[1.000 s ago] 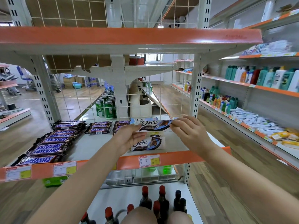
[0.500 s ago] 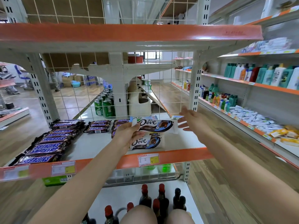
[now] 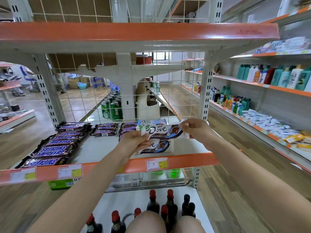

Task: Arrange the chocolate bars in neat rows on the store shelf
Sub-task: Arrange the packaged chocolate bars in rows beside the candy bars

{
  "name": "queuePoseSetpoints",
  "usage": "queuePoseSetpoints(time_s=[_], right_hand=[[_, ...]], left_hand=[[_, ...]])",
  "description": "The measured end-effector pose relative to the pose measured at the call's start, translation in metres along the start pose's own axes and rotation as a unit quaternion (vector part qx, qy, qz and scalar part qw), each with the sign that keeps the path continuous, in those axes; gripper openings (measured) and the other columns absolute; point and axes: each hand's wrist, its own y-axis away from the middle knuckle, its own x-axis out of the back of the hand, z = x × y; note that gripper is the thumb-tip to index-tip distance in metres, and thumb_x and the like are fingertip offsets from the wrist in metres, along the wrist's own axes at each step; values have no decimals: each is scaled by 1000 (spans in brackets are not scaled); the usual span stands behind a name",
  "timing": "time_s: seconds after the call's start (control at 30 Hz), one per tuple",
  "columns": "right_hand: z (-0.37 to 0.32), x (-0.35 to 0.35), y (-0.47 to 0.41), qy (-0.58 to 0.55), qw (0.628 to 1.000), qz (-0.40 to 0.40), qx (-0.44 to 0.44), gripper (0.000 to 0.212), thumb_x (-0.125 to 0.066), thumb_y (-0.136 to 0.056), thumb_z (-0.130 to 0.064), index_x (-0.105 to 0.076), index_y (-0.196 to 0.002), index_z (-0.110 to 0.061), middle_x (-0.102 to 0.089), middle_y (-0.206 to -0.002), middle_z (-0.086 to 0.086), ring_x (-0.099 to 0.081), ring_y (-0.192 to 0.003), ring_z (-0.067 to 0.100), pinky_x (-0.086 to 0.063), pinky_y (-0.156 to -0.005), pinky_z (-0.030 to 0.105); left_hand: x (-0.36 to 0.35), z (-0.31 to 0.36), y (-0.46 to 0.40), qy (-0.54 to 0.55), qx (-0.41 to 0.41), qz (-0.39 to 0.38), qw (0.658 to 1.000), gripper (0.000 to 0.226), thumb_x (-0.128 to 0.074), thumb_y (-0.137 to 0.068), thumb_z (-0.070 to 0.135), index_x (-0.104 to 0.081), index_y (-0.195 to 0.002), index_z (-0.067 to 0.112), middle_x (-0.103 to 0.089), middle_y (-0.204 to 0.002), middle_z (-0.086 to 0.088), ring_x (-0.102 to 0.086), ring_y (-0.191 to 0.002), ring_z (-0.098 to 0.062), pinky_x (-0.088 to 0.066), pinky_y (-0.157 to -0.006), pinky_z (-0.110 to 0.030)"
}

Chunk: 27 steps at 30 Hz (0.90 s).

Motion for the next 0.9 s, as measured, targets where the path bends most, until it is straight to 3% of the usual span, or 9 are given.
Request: queuePoseSetpoints(time_s=[0.1, 0.27, 0.37, 0.43, 0.5, 0.6, 0.77, 0.9], right_hand=[[0, -3, 0, 9, 1000, 5, 10, 8, -62, -90, -18, -64, -88, -11, -61, -79, 3, -52, -80, 19, -45, -70, 30], [1, -5, 0, 20, 1000, 6, 9, 13, -62, -90, -23, -65, -91, -10, -59, -78, 0, -49, -74, 14, -42, -64, 22], [4, -7, -4, -16, 999, -5, -36, 22, -66, -87, -23, -67, -97, -4, -58, -72, 1, -49, -64, 12, -53, -68, 24], [6, -10, -4, -57, 994, -26, -88, 26, -70, -83, -21, -65, -99, -1, -63, -82, 8, -55, -68, 15, -58, -76, 29], [9, -14, -2, -88, 987, -57, -119, 24, -72, -81, -12, -63, -100, 0, -67, -93, 12, -62, -79, 18, -57, -81, 31], [14, -22, 1, -98, 986, -74, -110, 17, -69, -81, -1, -61, -96, -1, -64, -88, 9, -63, -78, 16, -58, -73, 24], [26, -40, -3, -3, 995, -40, -91, 14, -72, -79, -4, -61, -88, -9, -61, -79, 6, -57, -77, 21, -53, -82, 36], [41, -52, -8, 102, 994, -17, -23, 21, -74, -78, -11, -63, -96, -10, -52, -67, -5, -50, -62, 11, -42, -59, 22]], left_hand=[[1, 1, 1, -36, -14, 13, 999, 12, -62, -88, 10, -56, -89, 0, -67, -72, -10, -68, -59, -6, -57, -66, -18], [3, 2, 3, -55, -17, 23, 998, 11, -62, -88, 9, -58, -92, -1, -66, -74, -11, -67, -56, -5, -55, -59, -14], [7, 1, 2, -70, -16, 29, 997, 25, -61, -88, 10, -54, -108, -3, -66, -79, -16, -67, -56, -6, -54, -57, -14], [10, -1, 2, -86, -9, 31, 996, 28, -61, -89, 10, -53, -111, -6, -66, -81, -19, -67, -56, -6, -54, -56, -14], [14, -3, 2, -86, -3, 33, 996, 17, -60, -89, 9, -56, -99, -4, -67, -77, -16, -67, -55, -6, -55, -57, -14], [20, -6, 4, -75, 6, 45, 996, 11, -62, -87, 7, -57, -79, 4, -68, -58, -4, -66, -54, -9, -56, -57, -16], [36, -18, -3, -248, -15, 58, 967, 23, -68, -84, 11, -55, -68, 0, -66, -58, 0, -62, -47, -2, -54, -64, -20], [42, -27, -8, -403, -43, 72, 911, 25, -71, -81, 20, -63, -77, -3, -58, -70, -8, -57, -59, -14, -46, -63, -24]])
